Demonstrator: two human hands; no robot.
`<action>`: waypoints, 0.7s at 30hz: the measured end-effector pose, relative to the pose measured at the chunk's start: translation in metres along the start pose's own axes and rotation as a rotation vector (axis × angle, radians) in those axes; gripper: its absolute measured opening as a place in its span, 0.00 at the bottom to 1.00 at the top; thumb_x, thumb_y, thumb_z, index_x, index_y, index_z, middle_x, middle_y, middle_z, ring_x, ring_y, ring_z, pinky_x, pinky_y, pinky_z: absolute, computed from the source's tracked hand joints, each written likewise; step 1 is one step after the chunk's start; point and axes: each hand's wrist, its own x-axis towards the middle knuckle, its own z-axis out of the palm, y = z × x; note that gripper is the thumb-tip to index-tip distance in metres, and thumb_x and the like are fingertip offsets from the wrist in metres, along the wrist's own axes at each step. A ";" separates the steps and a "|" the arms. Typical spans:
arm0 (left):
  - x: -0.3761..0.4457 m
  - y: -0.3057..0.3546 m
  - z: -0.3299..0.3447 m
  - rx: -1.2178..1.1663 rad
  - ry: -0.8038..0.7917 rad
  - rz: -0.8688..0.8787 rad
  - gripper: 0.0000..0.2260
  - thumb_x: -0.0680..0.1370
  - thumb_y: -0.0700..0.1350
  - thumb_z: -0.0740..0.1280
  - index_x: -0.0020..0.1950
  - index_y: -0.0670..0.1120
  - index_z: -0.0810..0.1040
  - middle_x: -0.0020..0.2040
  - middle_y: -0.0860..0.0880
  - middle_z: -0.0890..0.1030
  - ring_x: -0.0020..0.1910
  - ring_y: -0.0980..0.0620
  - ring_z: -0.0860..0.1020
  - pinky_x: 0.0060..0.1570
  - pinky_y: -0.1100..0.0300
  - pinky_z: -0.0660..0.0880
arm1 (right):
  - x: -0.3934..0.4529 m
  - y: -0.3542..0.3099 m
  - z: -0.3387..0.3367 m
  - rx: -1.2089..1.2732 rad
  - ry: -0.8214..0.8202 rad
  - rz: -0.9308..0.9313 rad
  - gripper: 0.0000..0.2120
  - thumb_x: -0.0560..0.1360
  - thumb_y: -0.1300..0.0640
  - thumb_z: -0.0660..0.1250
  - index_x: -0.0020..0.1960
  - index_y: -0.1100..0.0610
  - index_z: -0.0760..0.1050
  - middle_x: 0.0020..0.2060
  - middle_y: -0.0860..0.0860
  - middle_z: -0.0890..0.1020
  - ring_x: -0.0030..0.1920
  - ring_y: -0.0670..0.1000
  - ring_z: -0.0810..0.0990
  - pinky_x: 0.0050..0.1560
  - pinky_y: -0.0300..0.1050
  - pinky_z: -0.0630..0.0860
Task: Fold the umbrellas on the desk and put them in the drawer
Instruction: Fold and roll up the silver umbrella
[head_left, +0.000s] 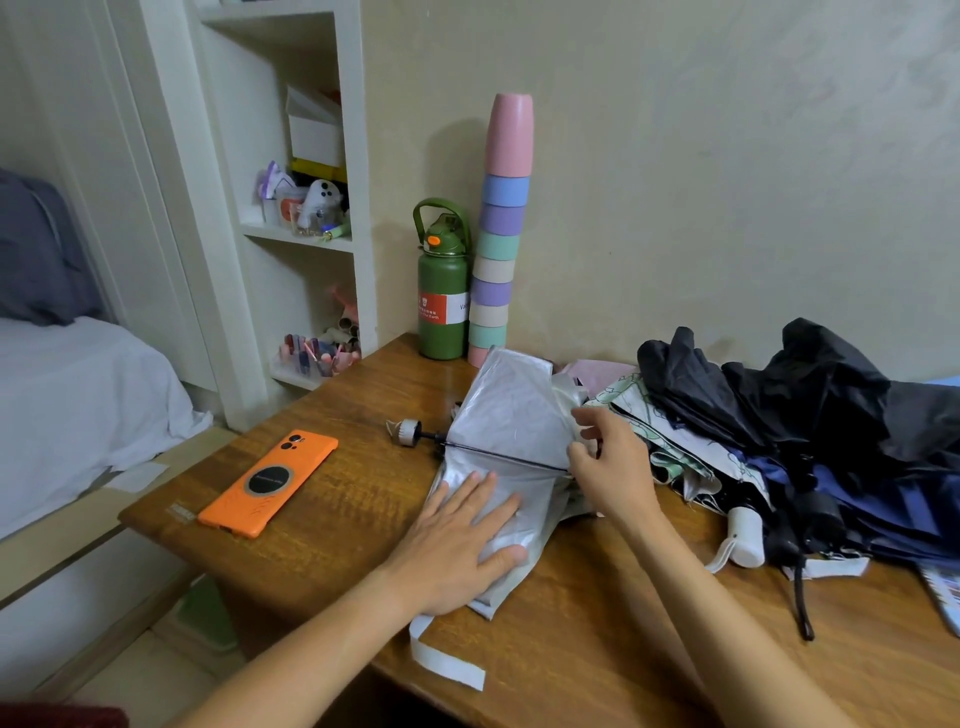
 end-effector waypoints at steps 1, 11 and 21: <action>0.000 0.000 -0.001 -0.003 0.001 0.000 0.31 0.81 0.71 0.41 0.82 0.63 0.39 0.83 0.55 0.34 0.79 0.58 0.29 0.80 0.48 0.35 | 0.006 -0.006 0.000 0.021 -0.043 0.009 0.21 0.76 0.59 0.66 0.69 0.55 0.74 0.60 0.46 0.78 0.56 0.47 0.78 0.53 0.42 0.73; -0.001 0.002 -0.002 -0.027 0.004 -0.007 0.33 0.81 0.71 0.43 0.83 0.62 0.41 0.84 0.54 0.36 0.80 0.57 0.30 0.80 0.49 0.36 | 0.069 -0.040 0.008 0.868 -0.209 0.695 0.11 0.76 0.57 0.74 0.51 0.59 0.73 0.32 0.50 0.67 0.23 0.46 0.62 0.26 0.39 0.61; 0.000 0.000 -0.001 -0.078 0.060 -0.008 0.36 0.80 0.74 0.45 0.84 0.60 0.45 0.84 0.56 0.41 0.81 0.59 0.35 0.81 0.50 0.38 | -0.002 -0.069 -0.007 0.480 -0.128 0.108 0.38 0.75 0.62 0.75 0.77 0.49 0.60 0.31 0.48 0.79 0.33 0.46 0.78 0.41 0.42 0.74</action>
